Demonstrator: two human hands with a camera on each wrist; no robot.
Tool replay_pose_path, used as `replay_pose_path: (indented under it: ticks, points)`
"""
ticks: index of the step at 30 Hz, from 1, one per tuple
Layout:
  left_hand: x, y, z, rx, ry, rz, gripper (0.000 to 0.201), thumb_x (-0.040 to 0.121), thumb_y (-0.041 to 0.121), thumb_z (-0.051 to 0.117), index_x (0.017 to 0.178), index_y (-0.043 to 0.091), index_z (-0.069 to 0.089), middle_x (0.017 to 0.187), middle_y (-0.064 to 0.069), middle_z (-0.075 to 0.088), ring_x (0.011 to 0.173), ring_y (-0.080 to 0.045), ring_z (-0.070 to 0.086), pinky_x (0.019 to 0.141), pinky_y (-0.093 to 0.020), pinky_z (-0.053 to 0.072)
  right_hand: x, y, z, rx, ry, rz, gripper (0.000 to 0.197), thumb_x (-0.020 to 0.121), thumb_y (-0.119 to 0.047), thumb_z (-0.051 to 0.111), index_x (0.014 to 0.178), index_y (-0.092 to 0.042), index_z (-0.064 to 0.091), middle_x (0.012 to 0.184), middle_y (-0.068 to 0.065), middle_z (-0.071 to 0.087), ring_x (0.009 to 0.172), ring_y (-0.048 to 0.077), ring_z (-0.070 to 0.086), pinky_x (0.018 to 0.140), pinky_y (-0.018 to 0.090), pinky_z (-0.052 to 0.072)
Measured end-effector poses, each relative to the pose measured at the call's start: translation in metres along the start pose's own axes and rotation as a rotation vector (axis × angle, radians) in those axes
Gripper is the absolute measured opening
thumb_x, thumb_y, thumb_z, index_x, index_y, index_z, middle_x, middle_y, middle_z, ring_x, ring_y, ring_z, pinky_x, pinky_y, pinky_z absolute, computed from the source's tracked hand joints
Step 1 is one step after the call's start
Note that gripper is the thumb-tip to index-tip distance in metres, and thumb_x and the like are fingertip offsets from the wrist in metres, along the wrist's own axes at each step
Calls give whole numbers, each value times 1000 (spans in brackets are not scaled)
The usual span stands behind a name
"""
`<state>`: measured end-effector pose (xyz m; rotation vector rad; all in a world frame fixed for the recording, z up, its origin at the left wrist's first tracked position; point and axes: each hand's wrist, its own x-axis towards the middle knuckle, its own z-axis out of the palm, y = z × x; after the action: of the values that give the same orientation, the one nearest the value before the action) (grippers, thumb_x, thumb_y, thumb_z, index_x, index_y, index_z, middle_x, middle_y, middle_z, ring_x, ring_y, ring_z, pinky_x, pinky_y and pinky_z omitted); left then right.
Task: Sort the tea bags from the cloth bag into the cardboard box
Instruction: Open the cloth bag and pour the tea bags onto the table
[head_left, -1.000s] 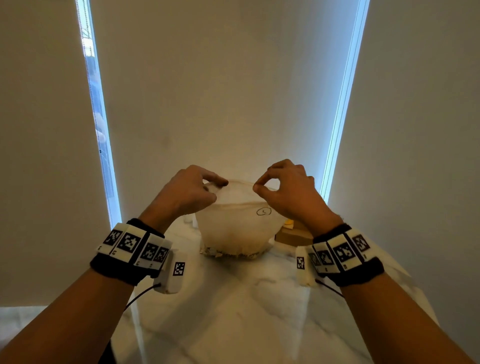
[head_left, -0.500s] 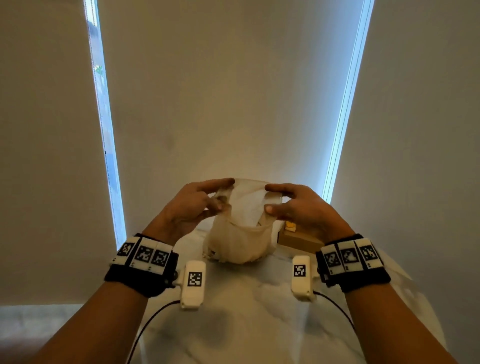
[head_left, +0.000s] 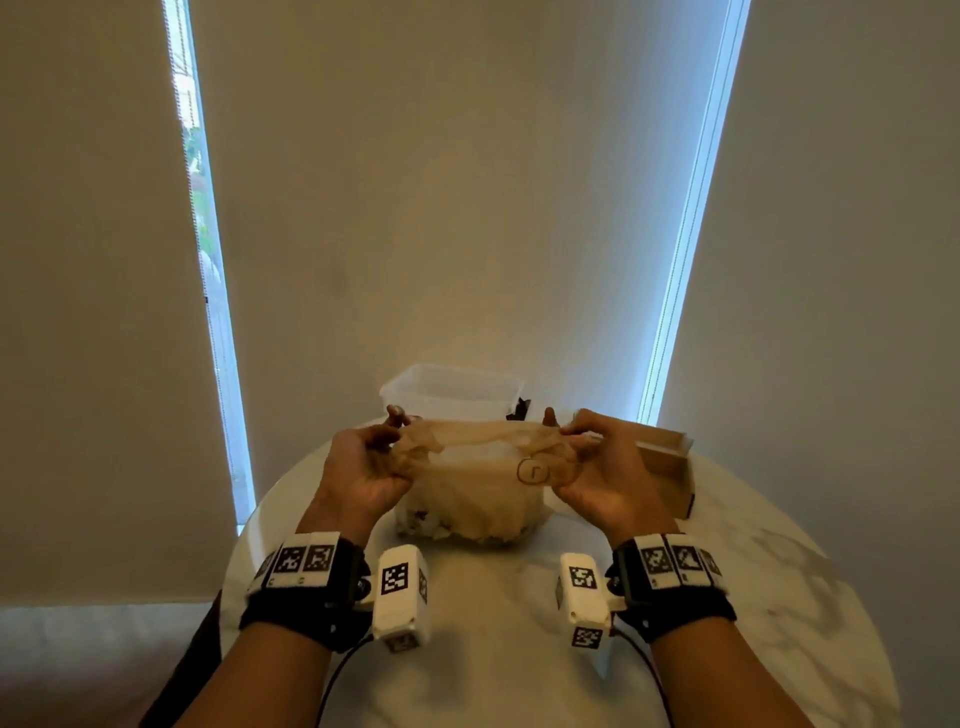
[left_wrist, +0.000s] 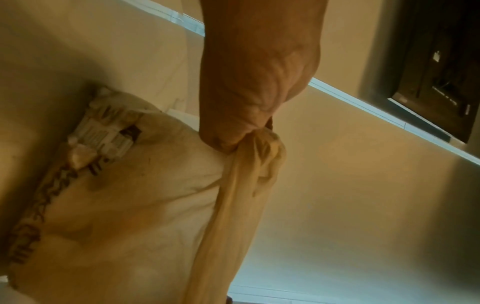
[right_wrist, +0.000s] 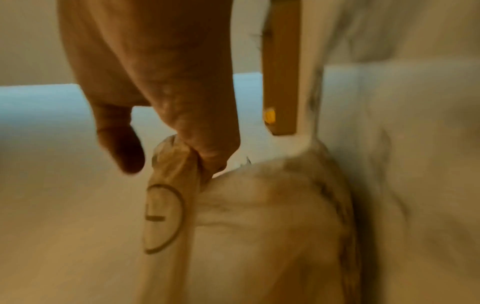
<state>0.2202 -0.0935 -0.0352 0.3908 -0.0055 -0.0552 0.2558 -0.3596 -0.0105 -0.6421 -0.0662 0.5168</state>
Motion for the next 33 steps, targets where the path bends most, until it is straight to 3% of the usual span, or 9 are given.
replay_pose_path:
  ticks: [2, 4, 9, 14, 19, 23, 27, 30, 33]
  points:
    - [-4, -1, 7, 78, -16, 5, 38, 52, -4, 88, 85, 7, 70, 86, -8, 65, 75, -19, 64, 67, -26, 52, 4, 3, 3, -393, 77, -102, 40, 85, 10, 69, 123, -4, 64, 102, 19, 76, 85, 26, 69, 93, 38, 54]
    - [-9, 0, 20, 330, 34, 55, 16, 79, 14, 77, 92, 9, 69, 89, -6, 62, 72, -20, 60, 61, -30, 49, 4, 4, 9, -779, 200, -199, 53, 86, 9, 74, 133, -12, 60, 116, 21, 70, 96, 30, 68, 98, 47, 59]
    - [-22, -2, 37, 1488, 132, 234, 54, 86, 38, 85, 133, 26, 61, 124, 4, 58, 111, -20, 61, 75, -28, 53, 7, 7, 13, -1211, 372, -477, 34, 94, -13, 73, 115, -36, 60, 118, 1, 58, 98, 20, 67, 80, 39, 65]
    - [-12, -2, 28, 1826, 418, 481, 39, 98, 43, 71, 121, 14, 64, 118, -6, 66, 109, -28, 64, 93, -43, 56, 5, 3, 11, -1420, 433, -664, 16, 92, -33, 83, 103, -32, 71, 97, -3, 70, 87, 11, 69, 68, 25, 56]
    - [3, -15, 3, 1267, 406, 451, 23, 99, 36, 72, 101, 14, 69, 104, -12, 71, 102, -35, 68, 86, -52, 62, 7, 4, 4, -1129, 342, -414, 22, 89, -19, 85, 108, -11, 80, 89, 7, 81, 78, 15, 79, 65, 26, 63]
    - [16, -29, 3, 633, 339, 70, 38, 101, 33, 68, 125, 4, 68, 121, -21, 74, 111, -36, 70, 73, -46, 62, 10, 10, -1, -723, 297, -70, 17, 96, -1, 72, 112, 3, 75, 109, 20, 80, 95, 27, 77, 77, 37, 67]
    - [18, -30, 3, 566, 266, -96, 30, 106, 24, 60, 91, 4, 77, 80, -13, 78, 69, -23, 77, 55, -34, 62, 15, 12, -22, -457, 284, 108, 21, 96, -3, 60, 104, -4, 79, 107, 18, 78, 101, 34, 72, 84, 41, 62]
    - [16, -23, 3, 608, 207, -112, 20, 96, 22, 63, 91, 8, 76, 83, -10, 76, 70, -26, 74, 67, -34, 62, 17, 16, -31, -409, 234, 125, 25, 86, -15, 62, 102, -10, 80, 103, 14, 76, 106, 32, 67, 97, 41, 52]
    - [19, -18, 3, 580, 176, -101, 12, 84, 25, 71, 85, 13, 72, 89, -7, 69, 75, -25, 66, 77, -35, 54, 20, 17, -38, -262, 183, 137, 34, 85, -25, 58, 106, -9, 79, 123, 17, 74, 127, 36, 62, 118, 47, 41]
